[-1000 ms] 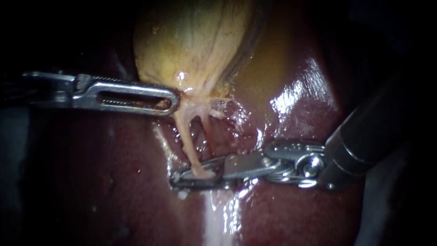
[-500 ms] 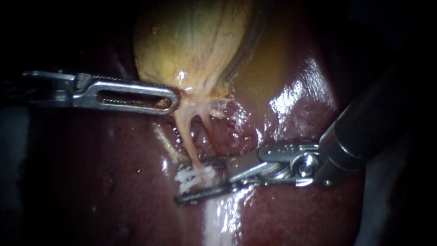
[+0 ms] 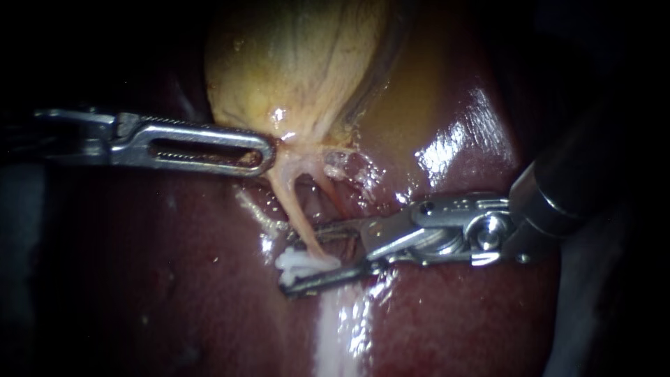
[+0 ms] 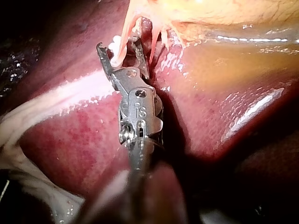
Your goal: Going back second clip left tube
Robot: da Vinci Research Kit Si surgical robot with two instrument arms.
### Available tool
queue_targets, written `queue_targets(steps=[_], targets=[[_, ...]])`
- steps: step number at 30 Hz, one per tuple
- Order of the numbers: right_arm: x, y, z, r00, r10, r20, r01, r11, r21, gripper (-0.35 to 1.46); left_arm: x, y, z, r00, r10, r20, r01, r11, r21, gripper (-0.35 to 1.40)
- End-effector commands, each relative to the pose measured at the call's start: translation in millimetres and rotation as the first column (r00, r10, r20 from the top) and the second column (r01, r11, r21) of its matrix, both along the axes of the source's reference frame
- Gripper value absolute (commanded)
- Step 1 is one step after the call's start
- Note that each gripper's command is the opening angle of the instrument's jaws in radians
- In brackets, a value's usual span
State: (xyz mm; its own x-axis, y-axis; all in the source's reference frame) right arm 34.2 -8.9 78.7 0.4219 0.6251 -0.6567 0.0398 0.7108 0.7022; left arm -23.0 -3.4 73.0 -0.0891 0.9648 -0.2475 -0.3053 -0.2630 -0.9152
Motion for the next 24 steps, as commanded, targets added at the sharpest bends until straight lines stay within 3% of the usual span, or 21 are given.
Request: queue_targets(steps=[1,16,24], targets=[[-0.1,-0.1,-0.3,1.0000,-0.001,-0.001,0.001,1.000,0.001,0.49,0.0,0.0,0.0,1.0000,0.000,0.000,0.000,1.000,0.000,-0.35],[-3.9,1.1,-3.7,0.9997,-0.019,-0.019,0.019,1.000,-0.013,0.49,0.0,-0.1,0.1,1.0000,0.000,0.000,0.000,1.000,-0.001,-0.35],[-6.9,3.2,-5.9,0.9996,-0.015,-0.023,0.014,0.998,-0.056,0.49,0.0,-0.2,0.1,1.0000,0.000,0.000,0.000,1.000,-0.002,-0.35]])
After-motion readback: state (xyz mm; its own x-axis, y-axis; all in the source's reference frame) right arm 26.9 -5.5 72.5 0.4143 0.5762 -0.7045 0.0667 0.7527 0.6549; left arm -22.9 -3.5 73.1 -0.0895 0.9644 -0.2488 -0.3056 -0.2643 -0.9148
